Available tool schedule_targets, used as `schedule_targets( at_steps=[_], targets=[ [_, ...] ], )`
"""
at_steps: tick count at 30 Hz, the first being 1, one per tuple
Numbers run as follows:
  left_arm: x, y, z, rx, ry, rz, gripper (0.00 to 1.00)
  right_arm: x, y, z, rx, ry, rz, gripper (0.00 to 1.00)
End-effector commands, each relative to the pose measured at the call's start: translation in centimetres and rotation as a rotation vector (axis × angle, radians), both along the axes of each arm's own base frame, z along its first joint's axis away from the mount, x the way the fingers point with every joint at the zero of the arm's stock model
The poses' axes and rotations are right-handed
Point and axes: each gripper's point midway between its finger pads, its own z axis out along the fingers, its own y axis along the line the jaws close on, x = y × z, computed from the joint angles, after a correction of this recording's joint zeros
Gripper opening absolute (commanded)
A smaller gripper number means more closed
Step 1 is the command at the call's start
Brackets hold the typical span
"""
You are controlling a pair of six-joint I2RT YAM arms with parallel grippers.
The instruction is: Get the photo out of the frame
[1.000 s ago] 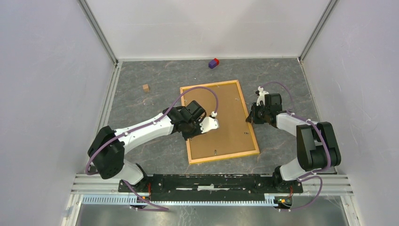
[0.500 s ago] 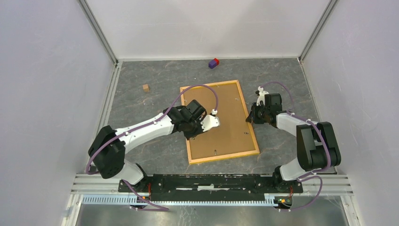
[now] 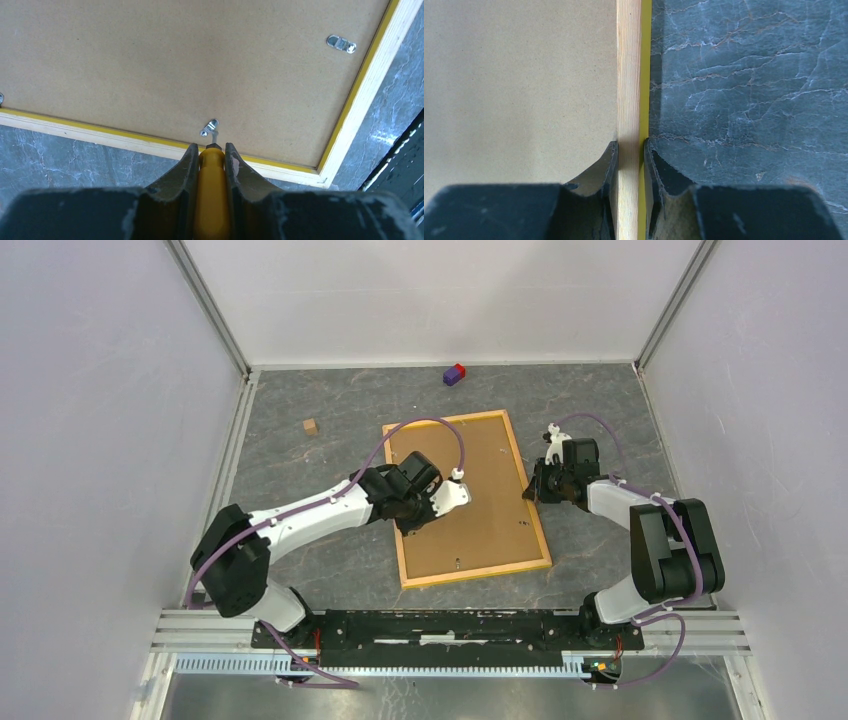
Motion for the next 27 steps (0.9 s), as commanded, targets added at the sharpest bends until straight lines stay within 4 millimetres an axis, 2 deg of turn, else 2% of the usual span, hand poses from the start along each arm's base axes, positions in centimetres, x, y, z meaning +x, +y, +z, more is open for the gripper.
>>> schedule_targets(
  at_steps=[1, 7, 10, 11, 16, 19, 23, 27],
  targets=[
    [3.4, -3.1, 1.3, -0.129, -0.073, 0.094, 0.02, -5.8, -1.1, -5.1, -0.087, 0.243, 0.019, 0.00],
    [4.3, -3.5, 4.9, -0.227, -0.033, 0.127, 0.02, -5.7, -0.9, -5.0, -0.078, 0.241, 0.025, 0.00],
    [6.0, -2.4, 6.1, -0.230, -0.059, 0.159, 0.02, -5.7, -0.7, -4.8, -0.067, 0.237, 0.037, 0.00],
    [7.2, -1.7, 6.4, -0.221, -0.078, 0.191, 0.02, -5.6, -0.6, -4.8, -0.066, 0.233, 0.044, 0.00],
    [13.3, 2.6, 6.9, -0.140, -0.160, 0.369, 0.02, -5.5, -0.1, -4.3, -0.054, 0.185, 0.114, 0.00],
    [16.0, 4.1, 6.9, -0.120, -0.170, 0.421, 0.02, -5.9, 0.5, -4.0, -0.032, 0.161, 0.182, 0.00],
    [18.5, 5.0, 6.0, -0.077, -0.187, 0.441, 0.02, -5.3, 0.7, -3.4, -0.030, 0.136, 0.200, 0.00],
    [19.7, 4.5, 5.4, -0.085, -0.190, 0.449, 0.02, -5.5, 0.8, -3.6, -0.019, 0.143, 0.202, 0.00]
  ],
)
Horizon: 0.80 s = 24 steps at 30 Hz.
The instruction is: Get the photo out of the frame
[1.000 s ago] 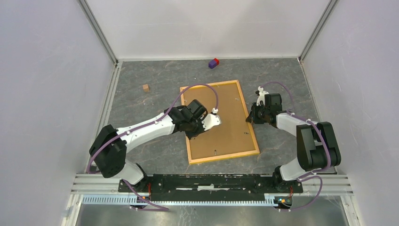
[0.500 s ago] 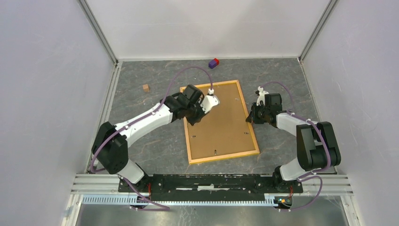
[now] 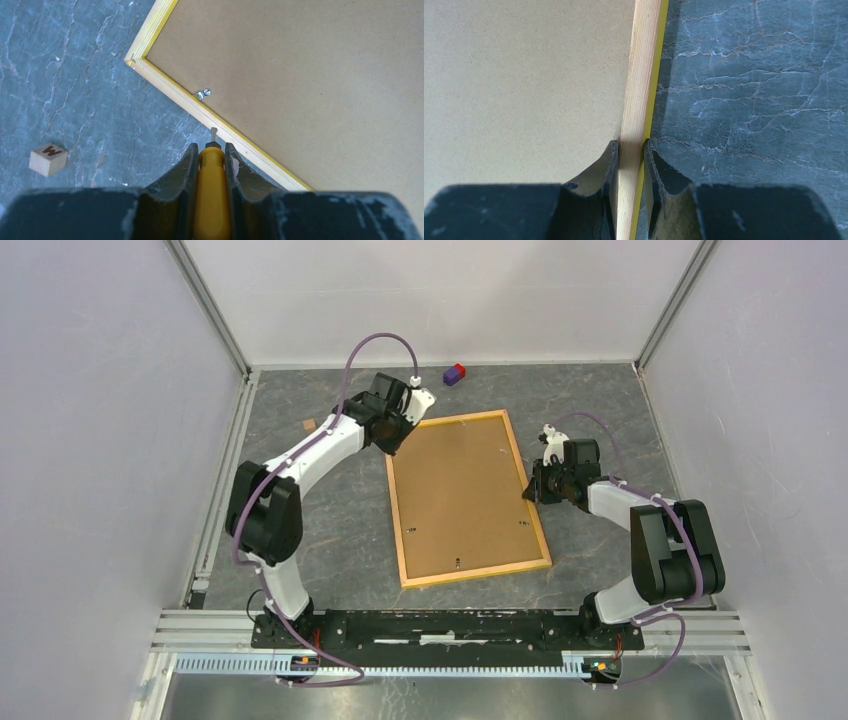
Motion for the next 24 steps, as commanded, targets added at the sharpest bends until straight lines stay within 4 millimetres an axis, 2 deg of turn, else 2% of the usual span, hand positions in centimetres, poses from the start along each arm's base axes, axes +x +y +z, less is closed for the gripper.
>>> schedule_targets(
  at_steps=[1, 11, 16, 24],
  targets=[
    [1.8, -1.0, 1.0, 0.002, -0.055, -0.013, 0.02, -5.5, 0.5, -3.9, -0.016, 0.201, 0.096, 0.00],
    [3.3, -0.6, -0.7, 0.043, -0.083, 0.023, 0.02, -5.8, 0.7, -4.1, -0.006, 0.213, 0.108, 0.00],
    [4.1, -0.5, -1.2, 0.004, -0.111, 0.042, 0.02, -5.8, 0.7, -4.2, -0.005, 0.216, 0.106, 0.00],
    [3.5, -0.4, -2.3, -0.047, -0.081, 0.034, 0.02, -5.9, 0.6, -4.4, -0.003, 0.226, 0.101, 0.00]
  ],
)
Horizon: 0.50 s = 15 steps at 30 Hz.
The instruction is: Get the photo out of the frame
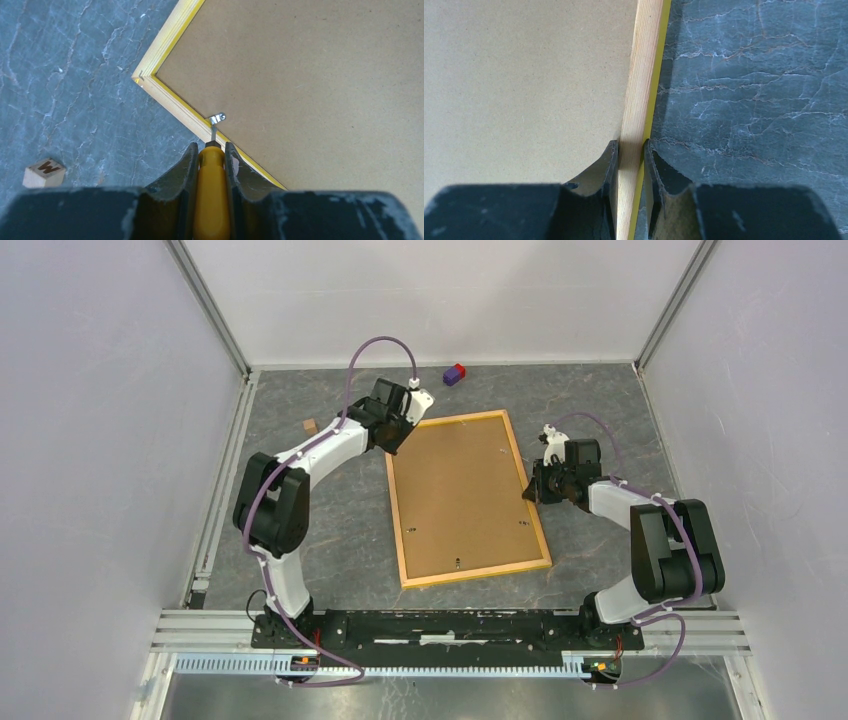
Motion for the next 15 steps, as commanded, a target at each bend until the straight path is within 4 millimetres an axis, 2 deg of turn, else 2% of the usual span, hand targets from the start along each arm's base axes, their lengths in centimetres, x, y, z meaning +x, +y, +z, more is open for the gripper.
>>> schedule_targets(
  at_steps=[1, 10, 15],
  targets=[
    [0.4, -0.5, 0.4, -0.055, -0.029, -0.012, 0.02, -5.9, 0.5, -4.3, -0.012, 0.229, 0.084, 0.00],
    [-1.4, 1.1, -2.0, -0.039, 0.009, 0.009, 0.02, -6.0, 0.4, -4.5, -0.016, 0.235, 0.078, 0.00],
    [-2.9, 2.5, -2.2, -0.013, 0.029, 0.022, 0.02, -6.1, 0.3, -4.7, -0.016, 0.246, 0.075, 0.00]
  ],
)
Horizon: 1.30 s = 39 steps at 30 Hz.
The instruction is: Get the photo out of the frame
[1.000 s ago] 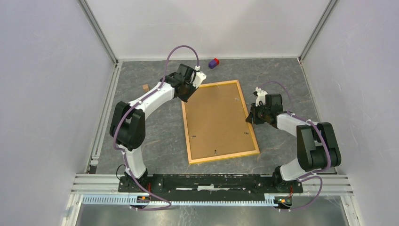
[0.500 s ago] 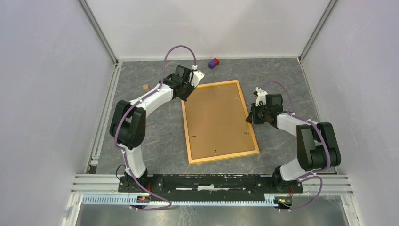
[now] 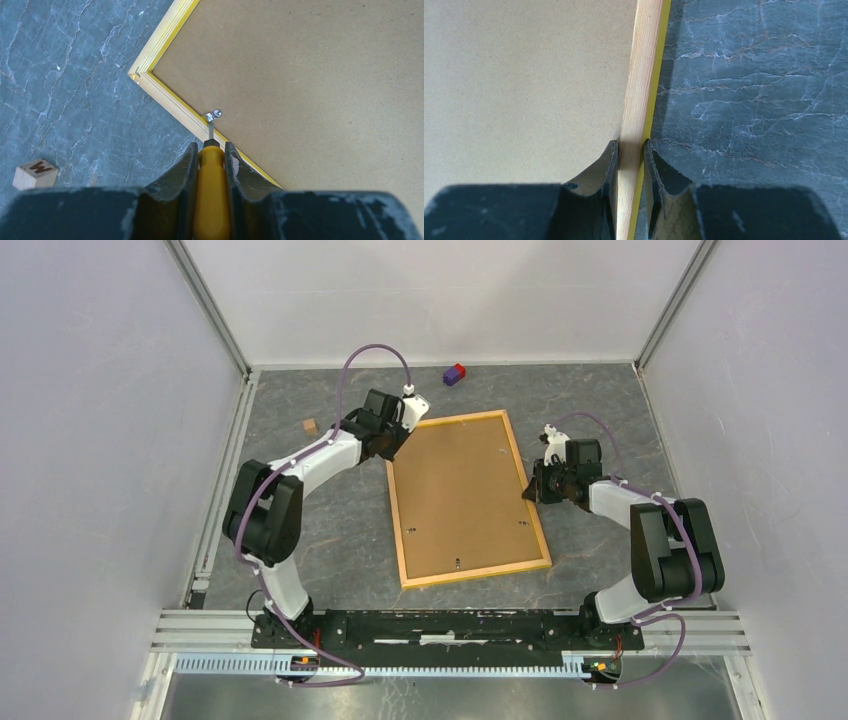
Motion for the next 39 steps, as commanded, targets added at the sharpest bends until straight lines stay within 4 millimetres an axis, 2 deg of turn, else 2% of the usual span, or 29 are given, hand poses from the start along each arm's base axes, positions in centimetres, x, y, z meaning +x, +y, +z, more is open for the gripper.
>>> schedule_targets(
  at_steps=[1, 8, 15, 19, 28, 35, 39],
  targets=[
    [-2.4, 2.0, -1.3, 0.034, 0.071, 0.025, 0.02, -6.0, 0.3, -4.6, -0.023, 0.240, 0.076, 0.00],
    [-4.9, 3.5, -3.7, 0.083, 0.146, 0.024, 0.02, -6.0, 0.3, -4.6, -0.023, 0.241, 0.073, 0.00],
    [-5.9, 3.7, -5.2, 0.082, 0.180, 0.033, 0.02, -6.1, 0.2, -4.8, -0.029, 0.250, 0.072, 0.00],
    [-4.9, 3.4, -4.8, 0.070, 0.135, 0.026, 0.02, -6.1, 0.2, -5.0, -0.029, 0.255, 0.072, 0.00],
    [-1.4, 0.3, -2.2, 0.021, 0.049, -0.119, 0.02, -6.3, 0.3, -5.1, -0.026, 0.260, 0.081, 0.00],
    [0.4, -1.4, -1.7, -0.061, -0.001, -0.105, 0.02, -6.4, 0.3, -5.3, -0.022, 0.270, 0.083, 0.00],
    [0.7, -2.5, -1.7, -0.110, 0.004, -0.120, 0.02, -6.5, 0.4, -5.3, -0.018, 0.269, 0.088, 0.00]
  ],
)
